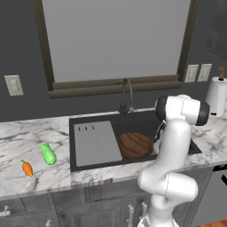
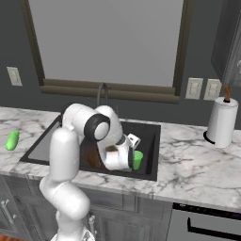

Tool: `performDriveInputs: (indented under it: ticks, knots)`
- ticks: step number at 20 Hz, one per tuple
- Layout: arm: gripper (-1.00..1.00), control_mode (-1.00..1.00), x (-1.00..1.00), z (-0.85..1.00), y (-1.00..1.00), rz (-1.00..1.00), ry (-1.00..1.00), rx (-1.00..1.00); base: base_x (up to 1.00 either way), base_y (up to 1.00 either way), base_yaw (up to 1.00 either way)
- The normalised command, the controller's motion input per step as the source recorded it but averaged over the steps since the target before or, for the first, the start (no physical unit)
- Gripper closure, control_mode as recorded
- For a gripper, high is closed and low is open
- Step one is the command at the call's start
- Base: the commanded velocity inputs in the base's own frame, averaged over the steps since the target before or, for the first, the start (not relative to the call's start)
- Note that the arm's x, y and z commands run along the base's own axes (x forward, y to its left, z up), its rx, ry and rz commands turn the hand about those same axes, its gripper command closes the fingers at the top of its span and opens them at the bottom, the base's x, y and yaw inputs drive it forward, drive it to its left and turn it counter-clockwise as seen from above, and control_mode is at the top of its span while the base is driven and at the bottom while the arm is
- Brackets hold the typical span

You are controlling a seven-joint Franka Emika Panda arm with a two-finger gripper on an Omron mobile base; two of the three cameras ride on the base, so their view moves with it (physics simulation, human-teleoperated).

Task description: Remove the corn and carrot from the sink. Then move the bowl and cup from the counter to the sink for washing.

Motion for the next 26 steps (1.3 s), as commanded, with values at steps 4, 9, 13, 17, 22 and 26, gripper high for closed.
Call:
performDriveInputs:
  ticks: [4,9,13,17,22,26]
  knots:
    - [-1.00,-1.00,-0.07,0.43,0.00,-0.03,-0.02,-0.01,0.00,0.00,0.00]
    - [-1.00,-1.00,-0.10,0.49,0.00,-0.05,0.01,-0.01,0.00,0.00,0.00]
    - [-1.00,-1.00,-0.08,0.49,0.00,-0.13,0.12,-0.01,0.00,0.00,0.00]
    - [-1.00,-1.00,-0.14,0.45,0.00,-0.22,0.18,0.00,0.00,0.00,0.00]
    - [-1.00,-1.00,-0.19,0.47,-0.01,-0.25,0.19,0.00,0.00,0.00,0.00]
    - [-1.00,-1.00,-0.05,0.60,0.00,-0.23,0.21,0.00,0.00,0.00,0.00]
